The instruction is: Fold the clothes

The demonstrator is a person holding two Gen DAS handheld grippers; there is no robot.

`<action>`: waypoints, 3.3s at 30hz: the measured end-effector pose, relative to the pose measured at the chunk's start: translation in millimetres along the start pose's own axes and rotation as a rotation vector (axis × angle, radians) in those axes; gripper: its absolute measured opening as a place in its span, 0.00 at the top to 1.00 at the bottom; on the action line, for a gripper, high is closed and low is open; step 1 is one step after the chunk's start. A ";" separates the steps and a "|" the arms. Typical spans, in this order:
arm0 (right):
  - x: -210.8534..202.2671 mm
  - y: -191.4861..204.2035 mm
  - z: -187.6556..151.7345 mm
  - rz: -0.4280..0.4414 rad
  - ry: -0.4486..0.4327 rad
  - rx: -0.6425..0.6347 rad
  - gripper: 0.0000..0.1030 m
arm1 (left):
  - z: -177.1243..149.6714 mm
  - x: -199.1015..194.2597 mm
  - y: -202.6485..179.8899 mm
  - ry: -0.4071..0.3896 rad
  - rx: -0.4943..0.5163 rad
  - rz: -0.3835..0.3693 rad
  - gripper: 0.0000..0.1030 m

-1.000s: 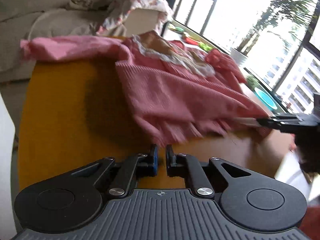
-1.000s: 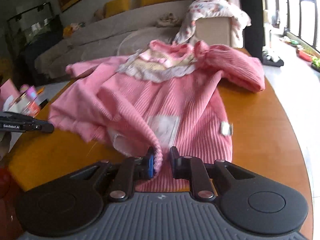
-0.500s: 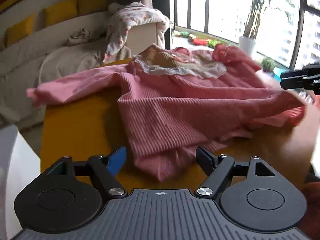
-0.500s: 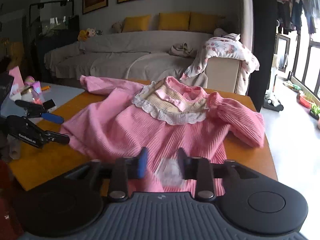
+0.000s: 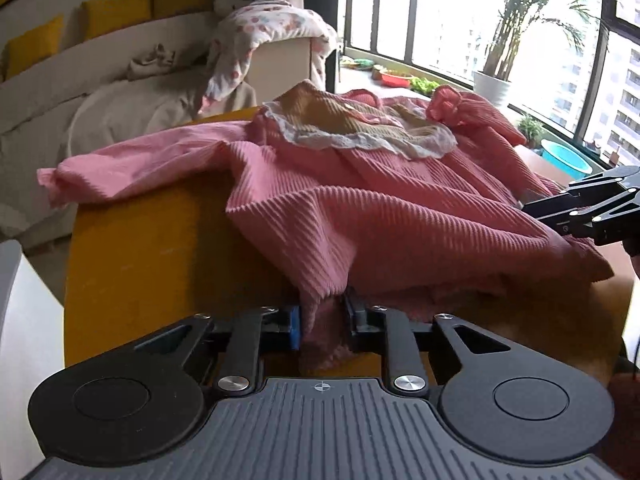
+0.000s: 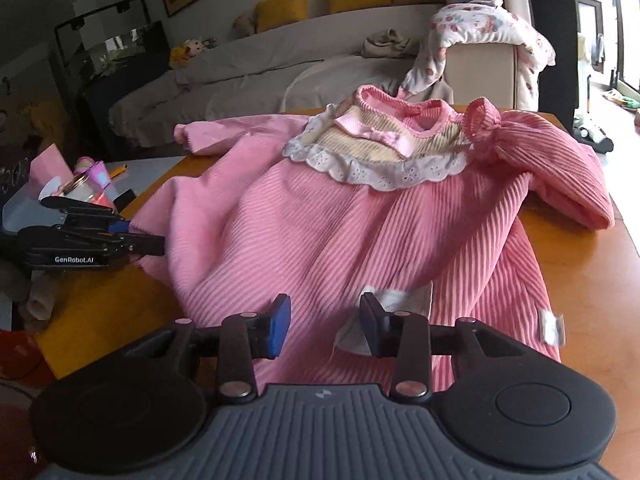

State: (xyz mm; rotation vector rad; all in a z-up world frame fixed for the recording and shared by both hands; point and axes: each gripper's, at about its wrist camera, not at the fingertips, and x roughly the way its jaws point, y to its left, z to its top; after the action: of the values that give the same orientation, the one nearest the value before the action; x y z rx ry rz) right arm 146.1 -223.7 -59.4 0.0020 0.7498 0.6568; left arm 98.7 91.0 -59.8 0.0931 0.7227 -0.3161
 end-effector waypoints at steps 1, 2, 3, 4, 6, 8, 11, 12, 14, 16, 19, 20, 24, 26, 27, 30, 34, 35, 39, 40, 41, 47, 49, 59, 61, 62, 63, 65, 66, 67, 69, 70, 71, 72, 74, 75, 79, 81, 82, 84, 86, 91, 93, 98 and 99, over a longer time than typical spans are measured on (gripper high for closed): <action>-3.2 0.5 -2.3 0.006 0.003 0.003 0.63 | -0.7 -2.4 -0.2 0.002 -0.006 -0.005 0.78; -6.7 0.7 -4.6 0.013 0.007 0.009 0.63 | -2.9 -5.7 -0.8 0.005 -0.012 -0.010 0.78; -10.1 0.8 -7.0 0.019 0.011 0.014 0.63 | -5.1 -9.1 -1.5 0.009 -0.019 -0.018 0.78; -14.2 1.8 -9.7 0.023 0.017 0.016 0.63 | -7.4 -13.1 -2.4 0.013 -0.028 -0.031 0.78; -22.4 7.5 -13.8 0.024 0.041 0.002 0.63 | -13.9 -24.4 -3.2 0.019 -0.049 -0.075 0.78; -27.4 12.8 -9.8 0.021 0.078 -0.007 0.63 | -17.8 -37.1 0.0 0.008 -0.076 -0.116 0.77; -36.3 23.0 20.6 0.026 0.018 -0.060 0.63 | -10.6 -56.5 11.7 -0.053 -0.105 -0.152 0.51; -37.6 26.5 34.6 0.030 -0.009 -0.081 0.63 | -6.5 -62.5 16.0 -0.079 -0.114 -0.161 0.36; -28.9 34.0 71.2 0.039 -0.056 -0.134 0.55 | 5.8 -70.1 23.3 -0.136 -0.133 -0.182 0.24; -4.9 38.5 106.2 0.021 -0.070 -0.190 0.48 | 16.9 -71.6 28.6 -0.179 -0.148 -0.201 0.12; 51.0 32.2 152.8 -0.014 -0.051 -0.198 0.46 | 28.7 -68.2 33.2 -0.213 -0.174 -0.225 0.06; 70.6 26.3 165.6 -0.026 -0.046 -0.184 0.46 | 31.0 -65.3 35.3 -0.211 -0.189 -0.231 0.06; 144.3 -0.9 197.8 -0.033 -0.002 -0.116 0.46 | 31.3 -50.6 55.3 -0.149 -0.259 -0.232 0.04; 180.3 -14.6 203.6 0.020 0.083 -0.055 0.44 | 29.2 -45.9 69.9 -0.133 -0.292 -0.215 0.03; 192.0 -16.0 203.5 0.030 0.124 -0.040 0.49 | 27.7 -44.2 78.8 -0.129 -0.321 -0.207 0.03; 186.7 3.6 207.4 0.065 0.142 -0.137 0.93 | 22.4 -41.8 106.1 -0.142 -0.419 -0.215 0.03; 161.3 10.8 246.4 0.041 -0.046 -0.225 0.95 | 22.7 -34.8 131.3 -0.178 -0.498 -0.280 0.01; 166.6 5.9 255.6 0.006 -0.078 -0.235 0.95 | 25.6 -30.3 134.3 -0.180 -0.507 -0.295 0.01; 212.2 -15.6 269.0 -0.104 -0.085 -0.263 0.95 | 35.3 -16.1 130.1 -0.156 -0.481 -0.327 0.01; 223.6 -19.7 268.5 -0.111 -0.066 -0.254 0.95 | 37.2 -13.0 127.2 -0.145 -0.464 -0.335 0.00; 235.0 -23.8 268.0 -0.118 -0.047 -0.245 0.94 | 38.8 -10.0 123.9 -0.133 -0.445 -0.343 0.00; 265.6 -41.9 263.5 -0.446 -0.026 -0.275 0.91 | 46.4 6.2 107.5 -0.070 -0.392 -0.401 0.00; 250.9 -51.6 265.5 -0.348 -0.012 -0.196 0.88 | 50.3 16.7 107.1 -0.058 -0.401 -0.431 0.00; 199.2 -89.9 237.1 -0.281 0.004 -0.111 0.72 | 67.3 95.6 110.4 0.050 -0.726 -0.619 0.00; 201.1 -94.3 230.1 -0.270 0.016 -0.092 0.70 | 76.3 104.5 101.1 0.051 -0.723 -0.627 0.00; 203.2 -95.4 227.7 -0.268 0.020 -0.085 0.70 | 82.4 108.2 98.6 0.040 -0.732 -0.636 0.00; 205.8 -95.8 226.0 -0.267 0.024 -0.078 0.70 | 89.5 109.4 99.4 0.014 -0.752 -0.646 0.00; 208.8 -96.7 221.8 -0.265 0.028 -0.067 0.70 | 106.9 91.2 117.9 -0.147 -0.831 -0.681 0.00; 208.3 -96.9 219.6 -0.266 0.026 -0.066 0.69 | 115.0 71.8 131.5 -0.266 -0.852 -0.687 0.00; 207.3 -96.7 217.6 -0.267 0.023 -0.066 0.69 | 121.8 50.1 143.3 -0.370 -0.843 -0.666 0.00; 204.9 -96.1 214.3 -0.269 0.019 -0.070 0.68 | 130.9 11.3 159.2 -0.502 -0.788 -0.586 0.00; 204.1 -95.7 213.6 -0.273 0.018 -0.075 0.66 | 131.6 -0.6 162.3 -0.519 -0.761 -0.555 0.00; 203.3 -95.0 213.0 -0.277 0.016 -0.081 0.64 | 130.2 -9.9 164.6 -0.521 -0.737 -0.530 0.00; 201.9 -93.0 212.6 -0.284 0.013 -0.090 0.64 | 127.5 -16.7 166.1 -0.516 -0.718 -0.510 0.00; 193.6 -84.8 211.7 -0.298 -0.005 -0.119 0.64 | 114.3 -16.3 164.9 -0.461 -0.704 -0.472 0.00; 186.4 -78.7 210.7 -0.296 -0.018 -0.139 0.63 | 105.9 -11.5 162.5 -0.414 -0.691 -0.440 0.00; 134.6 -46.9 195.4 -0.195 -0.058 -0.208 0.40 | 79.5 17.4 137.5 -0.208 -0.483 -0.245 0.00; 107.6 -32.5 177.1 -0.145 -0.053 -0.218 0.38 | 73.5 31.4 124.8 -0.148 -0.346 -0.195 0.00; 96.4 -26.6 166.2 -0.117 -0.042 -0.209 0.38 | 74.4 37.7 120.9 -0.135 -0.319 -0.211 0.00; 84.1 -19.1 142.0 -0.060 -0.012 -0.149 0.38 | 83.4 54.4 115.0 -0.127 -0.317 -0.297 0.00; 80.9 -14.7 120.3 -0.034 -0.003 -0.088 0.39 | 91.7 70.2 110.1 -0.139 -0.336 -0.385 0.00; 80.1 -20.0 78.6 0.009 -0.008 0.098 0.40 | 101.2 119.4 111.7 -0.051 -0.424 -0.449 0.00; 74.8 -25.7 72.4 0.040 -0.029 0.135 0.40 | 95.9 127.3 113.1 -0.023 -0.470 -0.472 0.00; 63.6 -39.9 60.6 0.135 -0.028 0.215 0.40 | 81.4 114.9 111.7 0.014 -0.544 -0.484 0.00; 60.4 -38.3 57.2 0.142 -0.025 0.203 0.40 | 78.5 110.6 109.9 0.020 -0.550 -0.484 0.00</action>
State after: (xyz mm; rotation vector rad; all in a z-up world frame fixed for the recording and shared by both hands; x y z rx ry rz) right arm 236.2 -208.1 -63.9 0.2509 0.7947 0.7122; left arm 261.3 152.4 -77.2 -0.6092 0.8255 -0.5659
